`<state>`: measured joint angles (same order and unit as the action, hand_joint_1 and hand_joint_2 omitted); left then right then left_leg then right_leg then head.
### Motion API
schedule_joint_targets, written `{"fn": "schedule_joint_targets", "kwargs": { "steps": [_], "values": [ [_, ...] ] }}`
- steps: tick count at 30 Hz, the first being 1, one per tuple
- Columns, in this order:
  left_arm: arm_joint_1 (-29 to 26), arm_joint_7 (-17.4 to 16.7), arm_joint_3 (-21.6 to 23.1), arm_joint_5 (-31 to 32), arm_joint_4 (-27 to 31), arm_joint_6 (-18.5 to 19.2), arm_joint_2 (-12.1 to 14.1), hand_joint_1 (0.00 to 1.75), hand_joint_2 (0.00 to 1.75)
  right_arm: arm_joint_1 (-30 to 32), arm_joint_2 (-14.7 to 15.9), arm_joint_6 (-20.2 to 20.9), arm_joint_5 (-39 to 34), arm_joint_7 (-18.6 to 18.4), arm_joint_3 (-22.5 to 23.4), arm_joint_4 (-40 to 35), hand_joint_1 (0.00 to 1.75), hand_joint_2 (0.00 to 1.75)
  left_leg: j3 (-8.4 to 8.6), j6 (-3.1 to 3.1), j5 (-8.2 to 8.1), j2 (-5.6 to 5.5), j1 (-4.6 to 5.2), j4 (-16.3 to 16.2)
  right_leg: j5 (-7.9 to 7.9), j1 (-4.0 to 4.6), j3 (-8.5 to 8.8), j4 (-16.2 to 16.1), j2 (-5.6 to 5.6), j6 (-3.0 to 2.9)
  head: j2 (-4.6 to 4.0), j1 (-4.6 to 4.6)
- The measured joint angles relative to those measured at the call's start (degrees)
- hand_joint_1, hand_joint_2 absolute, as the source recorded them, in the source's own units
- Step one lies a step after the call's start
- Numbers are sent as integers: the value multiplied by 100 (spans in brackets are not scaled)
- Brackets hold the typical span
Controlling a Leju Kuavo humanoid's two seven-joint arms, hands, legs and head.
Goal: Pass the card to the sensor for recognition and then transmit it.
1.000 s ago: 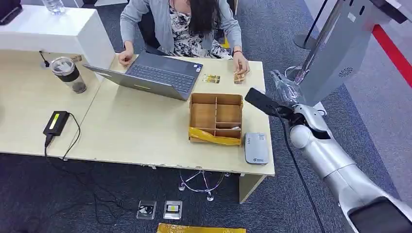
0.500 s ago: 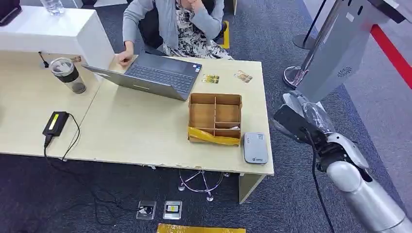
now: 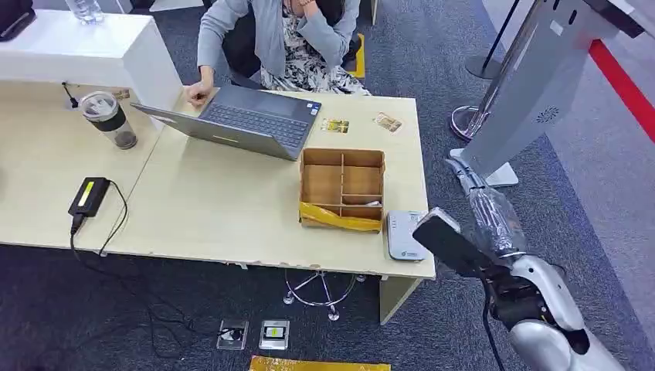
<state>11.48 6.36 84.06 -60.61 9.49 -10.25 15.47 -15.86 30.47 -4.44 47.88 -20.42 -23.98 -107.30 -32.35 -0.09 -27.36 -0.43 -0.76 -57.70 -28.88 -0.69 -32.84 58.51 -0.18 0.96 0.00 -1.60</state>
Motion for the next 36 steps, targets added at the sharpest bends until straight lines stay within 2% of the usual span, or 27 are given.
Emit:
{"fn": "schedule_joint_targets", "kwargs": {
  "steps": [7, 18, 31, 36],
  "values": [
    [10, 0, 0, -39, 0, -7, -61, 0, 0, -62, -394, -68, 615, 199, -254, 162, 0, 175, -1, 0, 0, 0, 0, 0, 0, 0, 1, 1, -1, 0, 0, 2],
    [24, -105, -7, -55, 0, -24, -131, 0, 0, -415, -1091, -53, 1260, 394, -453, 1041, 0, 175, -2, -1, 1, 0, 0, 0, 0, 0, 0, 1, -3, 0, 0, 2],
    [26, -105, -7, -37, 0, -13, -129, 0, 0, -684, -1473, -88, 1443, 450, -621, 1904, 0, 175, -2, -1, 1, -2, 0, 0, 0, 0, 0, 1, -3, 0, 0, 0],
    [25, -105, -7, -31, 0, 6, -120, 0, 0, -685, -1578, -33, 1662, 275, -682, 2013, 0, 175, -2, -1, 1, -1, -1, 0, 0, 1, -1, 2, -1, 0, 0, 0]
  ]
}}
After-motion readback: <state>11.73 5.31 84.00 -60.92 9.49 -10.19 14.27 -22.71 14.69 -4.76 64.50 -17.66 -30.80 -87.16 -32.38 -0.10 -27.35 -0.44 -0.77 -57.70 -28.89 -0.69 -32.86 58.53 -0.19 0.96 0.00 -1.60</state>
